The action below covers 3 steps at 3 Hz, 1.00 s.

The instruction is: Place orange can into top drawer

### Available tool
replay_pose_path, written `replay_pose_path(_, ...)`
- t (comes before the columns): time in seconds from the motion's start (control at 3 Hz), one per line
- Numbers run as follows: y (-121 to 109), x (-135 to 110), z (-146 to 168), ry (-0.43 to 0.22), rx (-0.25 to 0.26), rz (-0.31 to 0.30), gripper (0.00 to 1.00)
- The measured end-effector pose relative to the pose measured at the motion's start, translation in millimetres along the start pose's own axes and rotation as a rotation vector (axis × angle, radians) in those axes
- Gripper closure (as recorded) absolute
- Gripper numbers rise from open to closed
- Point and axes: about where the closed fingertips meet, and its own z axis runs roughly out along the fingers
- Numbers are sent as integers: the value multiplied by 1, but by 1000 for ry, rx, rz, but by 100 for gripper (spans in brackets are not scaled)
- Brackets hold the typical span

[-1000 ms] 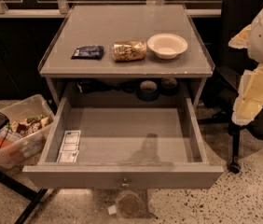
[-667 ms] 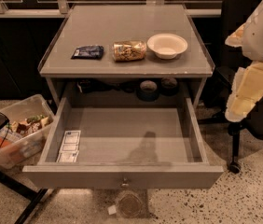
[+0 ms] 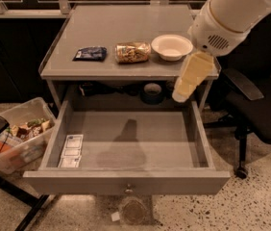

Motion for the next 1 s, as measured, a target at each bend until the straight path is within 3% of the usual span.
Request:
replay_pose_path(0.33,-28,-45,25,-78,64,53,0)
replay_pose_path(0.67,-62,-66,52,-122,108,193,0)
replay_pose_path(1.0,-93,-70,80,-131,78,393,0)
